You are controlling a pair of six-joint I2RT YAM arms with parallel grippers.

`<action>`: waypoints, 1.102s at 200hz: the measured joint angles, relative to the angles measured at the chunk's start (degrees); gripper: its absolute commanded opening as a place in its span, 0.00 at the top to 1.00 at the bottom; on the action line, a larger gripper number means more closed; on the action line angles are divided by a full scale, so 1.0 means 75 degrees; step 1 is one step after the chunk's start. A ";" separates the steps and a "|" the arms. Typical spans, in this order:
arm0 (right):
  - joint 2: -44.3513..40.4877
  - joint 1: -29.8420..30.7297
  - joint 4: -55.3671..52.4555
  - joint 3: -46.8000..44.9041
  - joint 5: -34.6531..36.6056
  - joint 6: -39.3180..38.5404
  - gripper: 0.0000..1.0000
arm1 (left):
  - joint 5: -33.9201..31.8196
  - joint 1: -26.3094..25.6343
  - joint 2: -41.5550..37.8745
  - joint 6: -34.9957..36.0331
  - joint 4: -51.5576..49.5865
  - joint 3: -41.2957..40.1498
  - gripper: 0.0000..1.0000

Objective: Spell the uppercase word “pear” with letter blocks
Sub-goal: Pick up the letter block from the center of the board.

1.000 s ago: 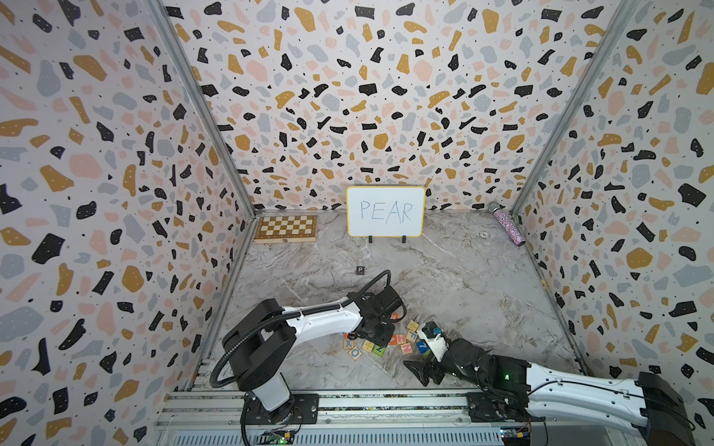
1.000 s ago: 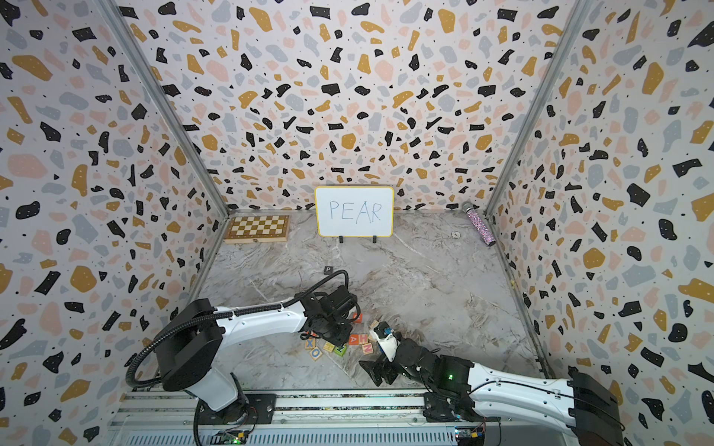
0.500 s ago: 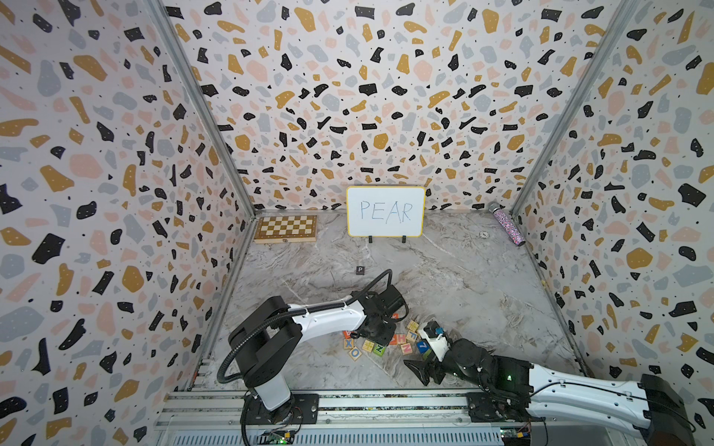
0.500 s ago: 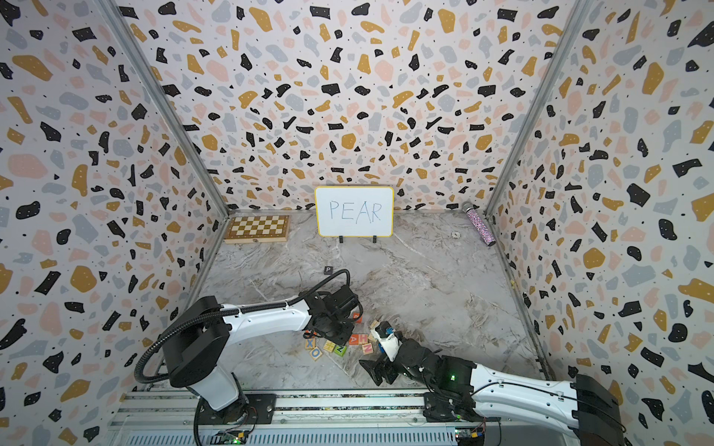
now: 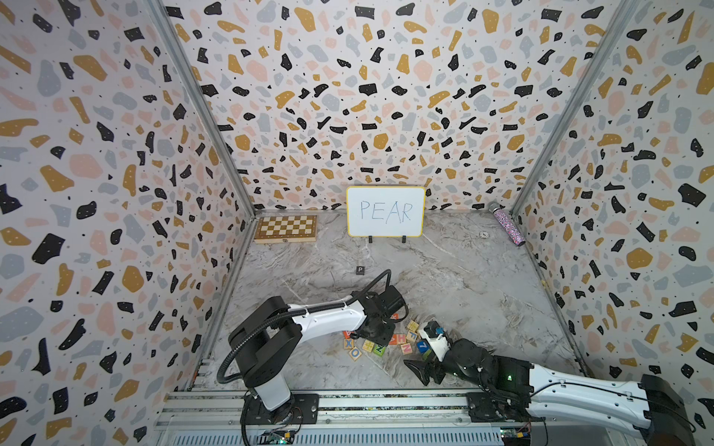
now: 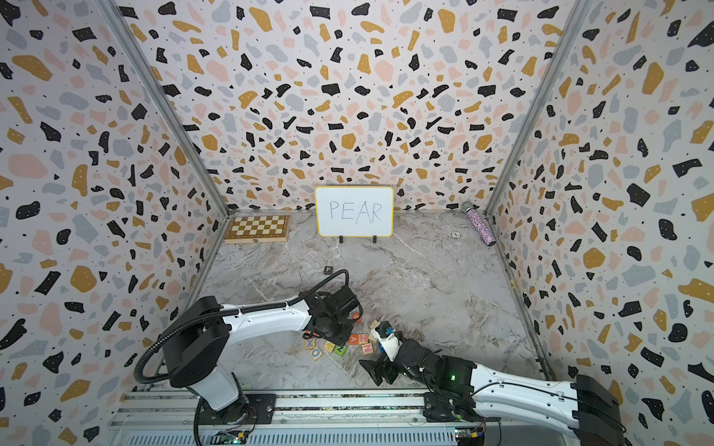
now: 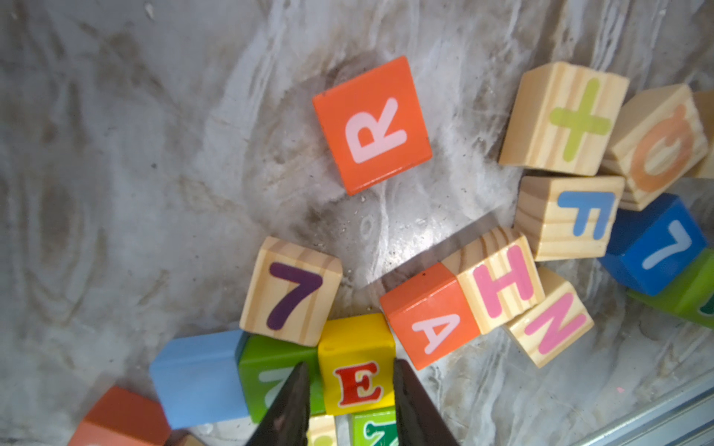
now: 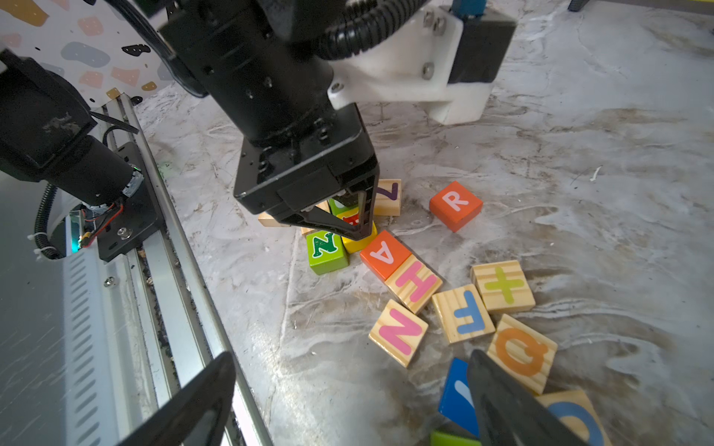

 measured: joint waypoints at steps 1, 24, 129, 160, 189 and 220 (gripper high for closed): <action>-0.0003 0.0000 0.0000 0.0000 0.0000 0.0000 0.06 | 0.0000 0.0000 0.0000 0.0000 0.0000 0.0000 0.63; -0.0029 0.0000 0.0000 -0.0003 0.0000 0.0000 0.06 | -0.0015 -0.0006 0.0000 -0.0032 -0.0006 0.0000 0.66; -0.0064 0.0015 -0.0006 -0.0015 0.0000 0.0000 0.06 | -0.0140 -0.0149 0.0099 -0.0038 -0.0254 0.0134 0.62; -0.0082 0.0015 -0.0006 -0.0015 0.0000 0.0000 0.06 | -0.0163 -0.0189 0.0166 -0.0058 -0.0312 0.0221 0.61; -0.0082 0.0029 -0.0009 -0.0020 0.0000 0.0000 0.06 | -0.0163 -0.0219 0.0172 -0.0099 -0.0309 0.0227 0.60; -0.0087 0.0038 -0.0009 -0.0020 0.0000 0.0000 0.06 | -0.0163 -0.0256 0.0175 -0.0184 -0.0300 0.0227 0.60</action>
